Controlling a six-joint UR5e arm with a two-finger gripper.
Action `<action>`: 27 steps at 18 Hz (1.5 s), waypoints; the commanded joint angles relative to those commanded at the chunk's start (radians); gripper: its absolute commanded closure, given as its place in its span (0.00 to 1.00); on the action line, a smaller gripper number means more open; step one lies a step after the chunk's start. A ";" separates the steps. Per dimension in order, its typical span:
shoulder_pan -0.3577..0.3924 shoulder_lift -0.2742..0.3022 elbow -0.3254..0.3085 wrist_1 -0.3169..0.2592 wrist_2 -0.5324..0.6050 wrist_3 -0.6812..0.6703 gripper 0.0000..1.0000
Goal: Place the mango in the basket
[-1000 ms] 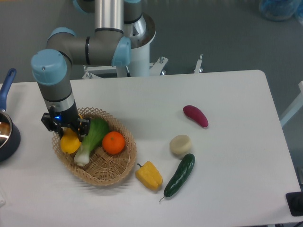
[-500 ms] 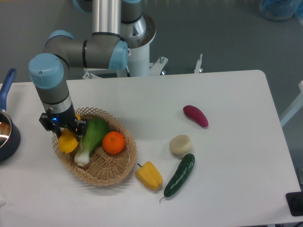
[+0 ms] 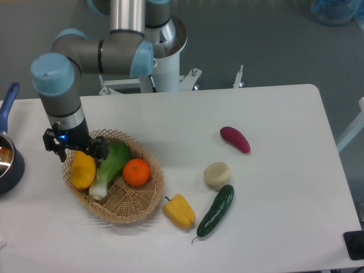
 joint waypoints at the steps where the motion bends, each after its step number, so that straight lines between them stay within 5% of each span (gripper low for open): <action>1: 0.055 0.002 0.023 0.000 0.002 0.061 0.00; 6: 0.311 -0.014 0.133 0.000 -0.005 0.371 0.00; 12: 0.508 -0.026 0.167 -0.005 -0.001 0.696 0.00; 15: 0.547 -0.008 0.161 -0.009 0.005 0.812 0.00; 21: 0.666 0.078 0.169 -0.152 -0.040 1.023 0.00; 27: 0.715 0.104 0.169 -0.201 -0.089 1.140 0.00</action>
